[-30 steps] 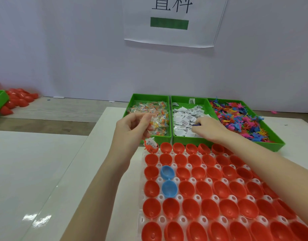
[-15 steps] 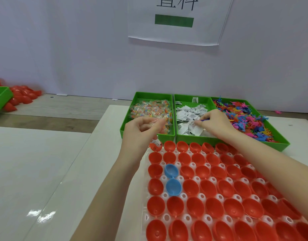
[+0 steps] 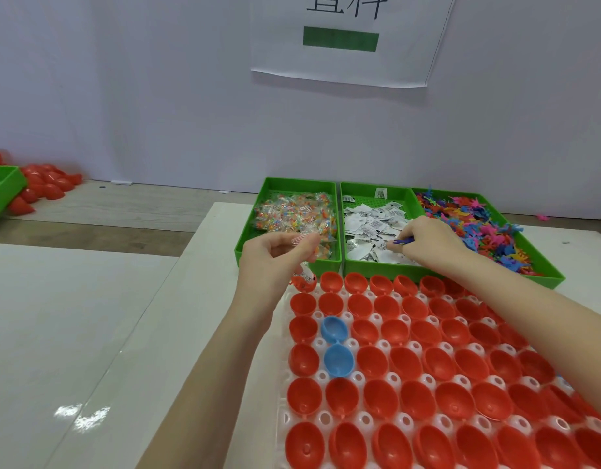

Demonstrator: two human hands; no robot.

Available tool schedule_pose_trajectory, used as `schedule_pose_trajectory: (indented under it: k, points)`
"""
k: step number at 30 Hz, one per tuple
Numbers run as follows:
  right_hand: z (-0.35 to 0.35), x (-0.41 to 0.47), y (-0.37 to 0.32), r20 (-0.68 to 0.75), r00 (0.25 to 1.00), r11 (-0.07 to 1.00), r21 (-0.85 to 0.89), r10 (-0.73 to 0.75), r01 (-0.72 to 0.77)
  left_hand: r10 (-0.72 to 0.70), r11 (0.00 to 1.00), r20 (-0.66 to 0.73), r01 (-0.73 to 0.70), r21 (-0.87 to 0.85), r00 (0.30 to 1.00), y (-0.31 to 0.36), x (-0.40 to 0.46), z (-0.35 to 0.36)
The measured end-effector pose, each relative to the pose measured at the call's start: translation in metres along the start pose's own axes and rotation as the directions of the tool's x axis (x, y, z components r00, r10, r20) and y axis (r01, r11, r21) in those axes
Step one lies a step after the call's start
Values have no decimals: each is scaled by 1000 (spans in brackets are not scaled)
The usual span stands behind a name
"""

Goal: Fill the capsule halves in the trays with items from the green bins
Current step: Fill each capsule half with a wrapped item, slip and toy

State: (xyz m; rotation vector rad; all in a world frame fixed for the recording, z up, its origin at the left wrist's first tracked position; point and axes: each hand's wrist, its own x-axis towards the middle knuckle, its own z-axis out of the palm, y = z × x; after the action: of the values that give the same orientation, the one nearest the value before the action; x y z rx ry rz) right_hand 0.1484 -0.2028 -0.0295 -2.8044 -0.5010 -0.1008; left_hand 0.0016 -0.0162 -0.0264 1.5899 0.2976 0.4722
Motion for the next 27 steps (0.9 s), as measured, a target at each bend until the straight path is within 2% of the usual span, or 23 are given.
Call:
schedule_pose_trajectory:
  k: [6,12,16,21,24,27]
  points:
    - [5,-5,1,74,997,1000,-10,-27,28,-12,1000,4,12,11,1000,-1,0,1]
    - [3,-6,5,13,999,999,-6,-36,37,-12,1000,19,12,2,1000,0,-1,1]
    - [4,-5,10,-18,1000,993,116,-9,11,-14,1000,9,14,-3,1000,0,-1,0]
    - [2,-6,7,-36,999,988,147,-41,46,-22,1000,13,22,-6,1000,-1,-1,0]
    - [-3,-8,-2,84,992,969,237,-92,70,-17,1000,7,17,-6,1000,-1,-1,0]
    - [-5,-3,-9,208,977,959,283,-45,-16,-15,1000,-2,15,-11,1000,-2,0,0]
